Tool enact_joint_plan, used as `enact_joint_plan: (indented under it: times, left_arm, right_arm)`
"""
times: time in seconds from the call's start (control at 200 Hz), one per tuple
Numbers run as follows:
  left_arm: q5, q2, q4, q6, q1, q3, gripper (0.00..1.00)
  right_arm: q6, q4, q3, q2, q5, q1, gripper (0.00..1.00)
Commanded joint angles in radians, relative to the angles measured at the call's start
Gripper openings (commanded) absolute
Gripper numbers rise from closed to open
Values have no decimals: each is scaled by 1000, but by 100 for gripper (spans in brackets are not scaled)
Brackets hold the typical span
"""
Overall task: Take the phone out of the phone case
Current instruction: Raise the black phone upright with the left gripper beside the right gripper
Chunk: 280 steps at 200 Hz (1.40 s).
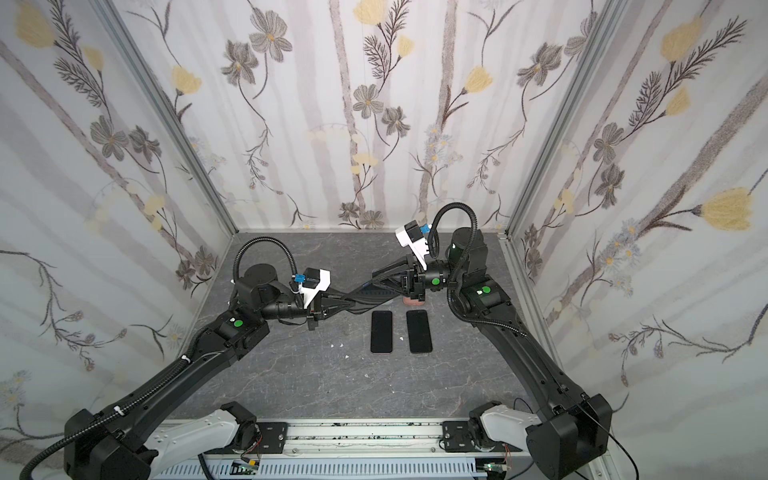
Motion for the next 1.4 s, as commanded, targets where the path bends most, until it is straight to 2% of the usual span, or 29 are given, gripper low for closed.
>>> enact_joint_plan:
  times: [0.0,0.255,0.455,0.704,0.764,0.854,0.914,0.994,1.089,1.264,1.324,1.394]
  left_arm:
    - [-144,-16,136,106,-2,-1,0]
    - [-217,-39,141,142,-3,-4,0]
    - [-226,-41,141,152,-6,-3,0]
    - [-239,-41,142,154,-6,-6,0]
    - [-237,-41,143,151,-6,-10,0]
    - [-237,-42,147,145,-5,-19,0]
    - [-236,-48,151,142,-5,-31,0]
    - [-240,-57,168,126,-2,-48,0]
    - [-221,-69,227,66,11,-76,0]
    - [-151,-70,430,-138,48,-143,0]
    - [-153,-61,510,-214,54,-159,0]
    - [-173,-41,637,-339,55,-180,0]
  right_arm:
    - [120,-35,-5,17,78,2,21]
    - [191,1,-20,28,86,1,26]
    - [238,25,-29,27,100,1,33]
    - [258,30,-30,21,120,0,38]
    - [269,50,-30,12,136,0,47]
    - [284,94,-17,-6,180,-6,81]
    - [281,113,-8,-25,230,-18,97]
    - [278,152,-17,-61,314,-49,100]
    - [272,202,-72,-129,442,-102,100]
    - [233,357,-243,-280,627,-166,100]
    - [202,388,-278,-308,648,-166,100]
    - [176,394,-287,-312,613,-166,100]
